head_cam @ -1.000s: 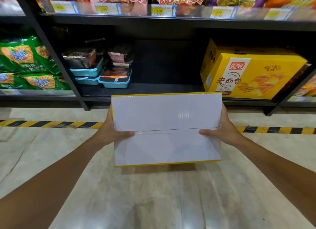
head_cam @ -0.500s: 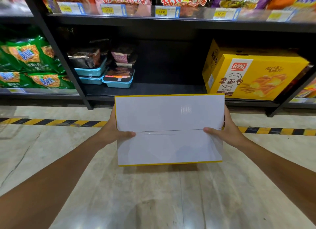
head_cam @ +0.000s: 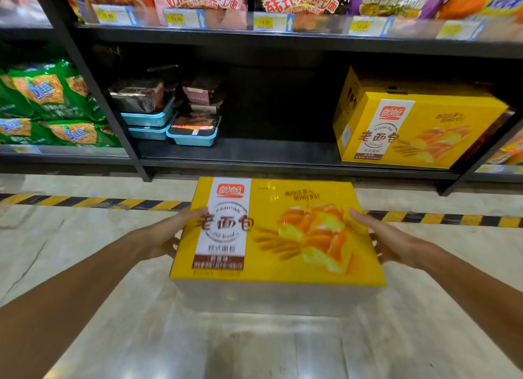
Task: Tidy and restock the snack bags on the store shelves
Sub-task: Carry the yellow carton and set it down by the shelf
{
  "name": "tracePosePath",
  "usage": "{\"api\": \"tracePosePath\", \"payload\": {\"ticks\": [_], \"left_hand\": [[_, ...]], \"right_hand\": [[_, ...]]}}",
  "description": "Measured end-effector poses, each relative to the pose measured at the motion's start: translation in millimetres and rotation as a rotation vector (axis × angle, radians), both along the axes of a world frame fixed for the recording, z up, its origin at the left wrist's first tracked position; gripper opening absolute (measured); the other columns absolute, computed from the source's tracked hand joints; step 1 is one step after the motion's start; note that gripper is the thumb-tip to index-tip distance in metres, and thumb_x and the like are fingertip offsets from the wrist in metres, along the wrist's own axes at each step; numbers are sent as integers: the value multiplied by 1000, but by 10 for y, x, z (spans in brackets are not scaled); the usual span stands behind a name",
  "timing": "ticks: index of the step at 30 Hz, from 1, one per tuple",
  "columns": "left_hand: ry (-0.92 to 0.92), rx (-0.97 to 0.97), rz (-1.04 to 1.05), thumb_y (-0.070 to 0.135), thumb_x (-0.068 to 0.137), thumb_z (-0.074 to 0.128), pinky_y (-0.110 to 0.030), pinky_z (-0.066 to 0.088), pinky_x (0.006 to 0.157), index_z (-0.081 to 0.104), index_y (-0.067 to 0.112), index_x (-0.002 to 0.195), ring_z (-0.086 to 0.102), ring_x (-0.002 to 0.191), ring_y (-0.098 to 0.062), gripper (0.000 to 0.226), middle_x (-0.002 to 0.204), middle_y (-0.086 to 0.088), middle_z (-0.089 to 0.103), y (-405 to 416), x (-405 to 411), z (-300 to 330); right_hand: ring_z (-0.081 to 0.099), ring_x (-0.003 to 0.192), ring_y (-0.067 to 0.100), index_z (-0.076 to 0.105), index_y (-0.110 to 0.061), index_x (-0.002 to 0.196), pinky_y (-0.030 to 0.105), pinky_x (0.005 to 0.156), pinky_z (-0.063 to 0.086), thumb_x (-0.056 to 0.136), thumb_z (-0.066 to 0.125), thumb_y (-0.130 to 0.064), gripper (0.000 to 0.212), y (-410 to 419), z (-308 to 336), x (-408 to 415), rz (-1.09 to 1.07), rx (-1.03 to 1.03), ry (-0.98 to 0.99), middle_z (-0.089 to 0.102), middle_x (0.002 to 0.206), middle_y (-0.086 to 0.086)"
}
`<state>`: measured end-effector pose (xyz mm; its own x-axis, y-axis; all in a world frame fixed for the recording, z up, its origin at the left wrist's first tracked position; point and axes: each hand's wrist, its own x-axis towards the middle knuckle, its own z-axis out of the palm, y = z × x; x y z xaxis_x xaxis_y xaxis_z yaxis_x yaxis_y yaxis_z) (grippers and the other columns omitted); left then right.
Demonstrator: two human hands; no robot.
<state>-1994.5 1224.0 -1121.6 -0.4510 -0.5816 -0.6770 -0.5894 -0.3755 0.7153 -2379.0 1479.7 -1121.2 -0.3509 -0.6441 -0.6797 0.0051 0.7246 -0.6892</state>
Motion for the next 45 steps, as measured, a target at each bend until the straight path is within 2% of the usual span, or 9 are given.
{"api": "tracePosePath", "payload": {"ticks": [2,9,19,27,31,36,40,43,45], "left_hand": [[-59,-32,-68,85,30,85,-59,60,86,43,54,132,75,103,-33,114,109,-2,79,18,4,-16],[-131,-119,2,70,84,64,-63,57,91,38,48,138,76,95,-32,64,104,-5,79,-108,-193,-19],[53,-233,192,50,86,74,-48,65,71,50,32,140,79,82,-28,62,99,-8,80,-236,-430,57],[163,-330,65,4,65,89,-52,61,88,33,37,157,72,108,-22,113,127,-3,70,-252,-97,61],[155,-260,-2,17,61,95,-50,60,88,35,47,149,67,113,-17,110,135,5,64,-80,-12,-47],[88,-189,-17,79,40,86,-48,55,90,36,53,147,61,121,-20,121,138,10,58,-73,94,-98],[63,-222,21,63,73,75,-52,56,94,20,52,156,56,127,-29,100,152,2,43,-75,-50,-192],[52,-239,38,53,73,72,-53,55,98,8,52,157,58,125,-32,106,157,-3,42,-84,-221,-212],[35,-254,25,53,72,73,-55,54,99,3,52,157,58,126,-34,110,158,-5,41,-92,-267,-212]], "right_hand": [[67,109,34,38,-45,141,58,97,54,65,60,-94,93,-7,-63,78,31,32,92,61,130,2],[60,119,32,28,-42,155,55,93,49,79,58,-80,91,-356,-65,34,-37,9,184,56,143,3],[70,103,17,55,-33,137,38,86,57,86,73,-50,58,-499,-4,-47,-163,-329,214,70,126,2],[52,128,14,16,-36,163,35,100,51,61,95,-17,130,-270,-83,5,41,-436,346,48,143,-11],[47,134,14,11,-38,161,31,100,46,52,96,-22,140,-119,-364,171,53,-430,376,49,144,-11],[53,134,6,11,-49,160,41,105,50,50,99,-57,140,53,-526,100,155,-423,323,55,142,-29],[52,125,-13,8,-47,159,34,105,53,61,93,-44,130,18,-491,91,166,-426,211,48,145,-28],[56,124,1,12,-46,159,25,90,56,42,87,-79,143,-72,-356,58,92,-373,126,45,147,-20],[50,131,16,9,-47,161,39,104,49,37,80,-88,148,-185,-277,5,28,-300,95,39,147,-15]]}}
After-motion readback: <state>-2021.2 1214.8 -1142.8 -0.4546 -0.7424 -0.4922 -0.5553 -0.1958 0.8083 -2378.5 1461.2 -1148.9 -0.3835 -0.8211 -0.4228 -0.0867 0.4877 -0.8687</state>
